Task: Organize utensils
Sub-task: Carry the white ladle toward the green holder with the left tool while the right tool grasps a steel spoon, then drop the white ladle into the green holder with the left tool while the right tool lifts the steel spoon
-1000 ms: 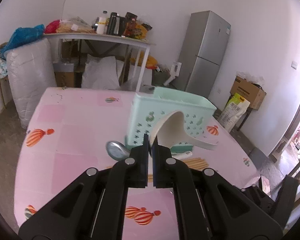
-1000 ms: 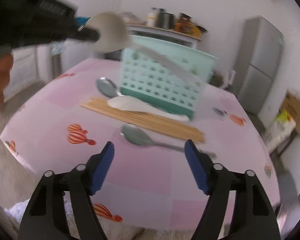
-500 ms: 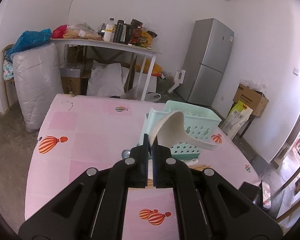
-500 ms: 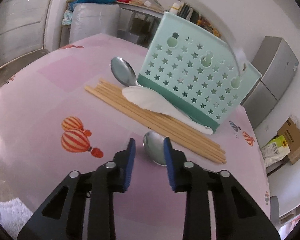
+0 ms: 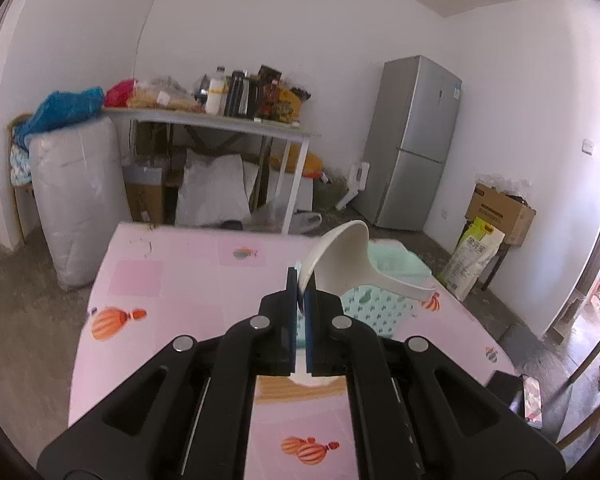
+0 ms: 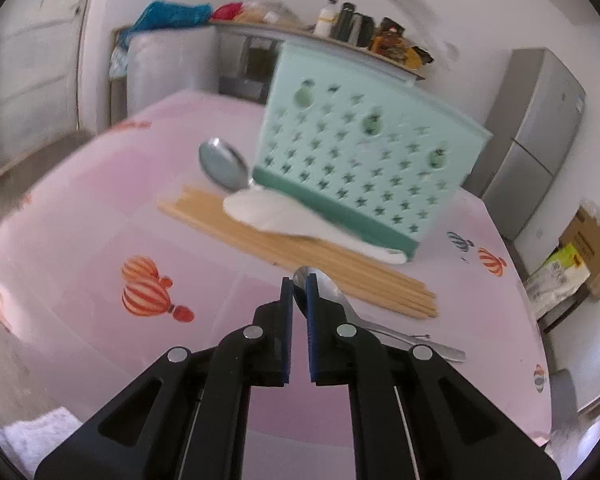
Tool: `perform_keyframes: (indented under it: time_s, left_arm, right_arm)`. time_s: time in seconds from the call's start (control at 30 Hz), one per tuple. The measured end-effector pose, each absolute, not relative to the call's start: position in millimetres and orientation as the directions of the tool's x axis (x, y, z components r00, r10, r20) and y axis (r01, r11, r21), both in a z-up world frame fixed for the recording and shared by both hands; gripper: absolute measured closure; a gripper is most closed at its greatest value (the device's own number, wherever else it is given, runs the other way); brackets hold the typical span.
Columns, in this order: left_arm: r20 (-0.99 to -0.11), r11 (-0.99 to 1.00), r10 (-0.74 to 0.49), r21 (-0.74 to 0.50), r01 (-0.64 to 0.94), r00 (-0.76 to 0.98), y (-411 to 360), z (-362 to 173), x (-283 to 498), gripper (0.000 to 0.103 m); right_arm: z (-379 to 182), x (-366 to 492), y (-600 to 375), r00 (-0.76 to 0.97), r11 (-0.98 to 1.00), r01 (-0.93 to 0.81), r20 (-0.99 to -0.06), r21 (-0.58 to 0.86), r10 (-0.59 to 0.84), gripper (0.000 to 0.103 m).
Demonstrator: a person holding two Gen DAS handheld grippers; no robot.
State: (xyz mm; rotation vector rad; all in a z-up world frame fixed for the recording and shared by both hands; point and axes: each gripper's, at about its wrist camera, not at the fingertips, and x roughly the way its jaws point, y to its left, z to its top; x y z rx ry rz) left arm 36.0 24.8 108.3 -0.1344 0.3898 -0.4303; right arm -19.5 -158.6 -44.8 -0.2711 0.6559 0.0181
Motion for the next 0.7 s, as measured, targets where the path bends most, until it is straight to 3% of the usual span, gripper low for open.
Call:
perform_keyframes:
  time_s: [0.17,0.37,0.7]
  left_arm:
    - [-0.278,0.922,-0.387,-0.138,0.362,0.879,26,134,40,0.102]
    - [-0.213,0.955,-0.274,0.050,0.291,0.938,13,158,48,0.102]
    - [-0.253,0.889,-0.105,0.410,0.205,0.962,-36,136,77,0.102]
  right_arm:
    - [-15,-29,-183,0.821,0.987,-0.067,-0.570,-0.146,-0.029,0.099]
    - [20,-36,-212,0.857,0.999,-0.031,-0.516,-0.030,0.011,0.100]
    - [35,-42,-226,0.878,0.999,-0.031,-0.477,0.034,0.043,0.101]
